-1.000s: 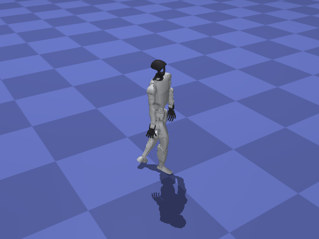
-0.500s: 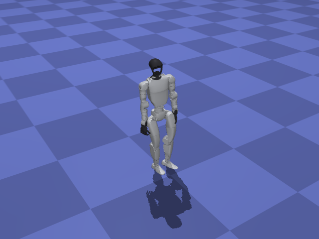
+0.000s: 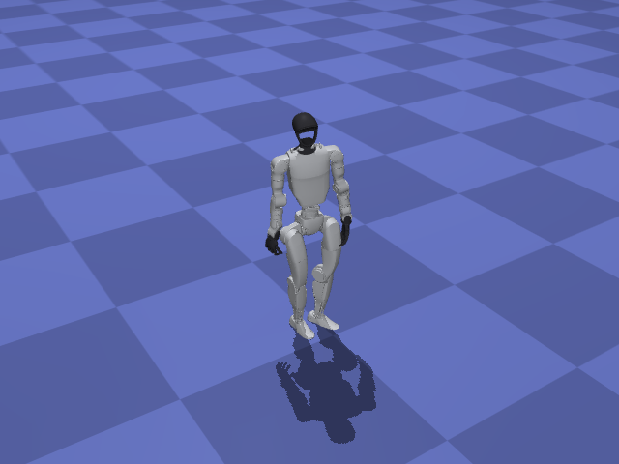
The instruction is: In place motions
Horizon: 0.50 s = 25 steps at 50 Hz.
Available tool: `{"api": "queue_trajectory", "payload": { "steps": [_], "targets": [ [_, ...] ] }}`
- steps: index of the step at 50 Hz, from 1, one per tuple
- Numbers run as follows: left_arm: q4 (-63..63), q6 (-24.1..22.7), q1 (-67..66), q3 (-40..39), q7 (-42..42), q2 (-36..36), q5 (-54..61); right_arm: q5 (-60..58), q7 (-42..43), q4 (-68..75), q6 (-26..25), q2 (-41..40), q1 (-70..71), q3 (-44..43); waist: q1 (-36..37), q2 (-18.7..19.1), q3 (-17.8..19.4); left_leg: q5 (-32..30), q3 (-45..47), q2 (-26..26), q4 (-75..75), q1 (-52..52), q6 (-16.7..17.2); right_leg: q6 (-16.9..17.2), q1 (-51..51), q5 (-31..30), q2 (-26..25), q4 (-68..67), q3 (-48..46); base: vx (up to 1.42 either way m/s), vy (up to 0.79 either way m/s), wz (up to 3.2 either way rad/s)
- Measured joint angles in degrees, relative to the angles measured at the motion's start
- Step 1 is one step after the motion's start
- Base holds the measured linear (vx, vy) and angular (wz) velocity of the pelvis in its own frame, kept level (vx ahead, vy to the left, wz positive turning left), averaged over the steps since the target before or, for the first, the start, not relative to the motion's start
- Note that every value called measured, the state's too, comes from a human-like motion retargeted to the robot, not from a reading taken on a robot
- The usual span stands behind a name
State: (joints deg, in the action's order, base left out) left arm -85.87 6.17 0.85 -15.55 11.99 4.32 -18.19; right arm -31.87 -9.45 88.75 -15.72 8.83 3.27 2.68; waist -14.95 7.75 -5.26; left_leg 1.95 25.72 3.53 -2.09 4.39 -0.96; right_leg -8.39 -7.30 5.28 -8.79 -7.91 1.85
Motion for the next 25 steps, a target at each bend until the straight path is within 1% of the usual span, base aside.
{"api": "queue_trajectory", "payload": {
  "steps": [6, 10, 15, 17, 20, 25],
  "targets": [
    [1.7, -0.2, -0.6, 0.6, 0.0, -0.3, -1.1, 2.7, 0.2, -1.6, 0.9, 0.9, 1.1, -1.1, 2.4, -0.8, 0.8, -1.6, -6.4, -1.5, -1.1, 2.5, -0.6, -0.6, 1.1, 1.1, 1.4, 0.3, -5.1, 0.07, -0.10, 0.98],
    [2.4, -0.3, -0.8, 0.0, 0.0, -0.8, -0.8, 5.7, 0.1, -1.8, 1.1, 1.9, 1.5, -2.0, 5.7, -1.8, 1.7, -3.7, -12.6, -3.4, -2.4, 5.1, -0.6, -0.9, 2.7, 2.2, 2.9, 1.0, -10.3, 0.12, -0.11, 1.48],
    [1.8, -0.3, 0.3, -0.6, -0.4, -0.5, -0.6, 6.6, 0.1, -2.3, 1.3, 3.3, 1.0, -3.6, 9.2, -2.8, 2.5, -6.5, -22.9, -6.9, -3.5, 9.3, 0.2, -0.4, 4.4, 4.3, 4.8, 2.2, -20.6, 0.20, -0.15, 2.14],
    [1.5, -0.3, 0.6, -0.7, -1.1, -0.2, -0.7, 6.5, 0.1, -2.5, 1.5, 3.8, 0.3, -4.2, 10.0, -3.5, 2.7, -5.3, -23.0, -7.6, -3.4, 10.1, -0.4, 0.3, 4.9, 5.5, 5.8, 2.6, -25.5, 0.17, -0.16, 2.79],
    [1.1, -0.5, 0.5, -1.1, -2.5, 0.3, -0.6, 6.0, -0.1, -2.4, 1.7, 4.6, -0.7, -4.5, 12.0, -5.4, 3.4, -1.9, -13.4, -6.0, -3.0, 9.8, -1.3, 1.7, 6.1, 6.9, 7.9, 3.2, -32.2, 0.28, -0.17, 2.69],
    [-1.1, -0.6, -1.1, -3.3, -4.9, 1.7, 0.9, 3.4, -0.5, -2.4, 0.9, 5.0, -0.7, -4.7, 13.2, -8.5, 3.3, 3.3, 14.1, 0.4, -3.4, 5.6, -0.3, 4.1, 7.3, 9.1, 10.8, 3.6, -43.7, 0.34, -0.13, 2.64]
  ]
}}
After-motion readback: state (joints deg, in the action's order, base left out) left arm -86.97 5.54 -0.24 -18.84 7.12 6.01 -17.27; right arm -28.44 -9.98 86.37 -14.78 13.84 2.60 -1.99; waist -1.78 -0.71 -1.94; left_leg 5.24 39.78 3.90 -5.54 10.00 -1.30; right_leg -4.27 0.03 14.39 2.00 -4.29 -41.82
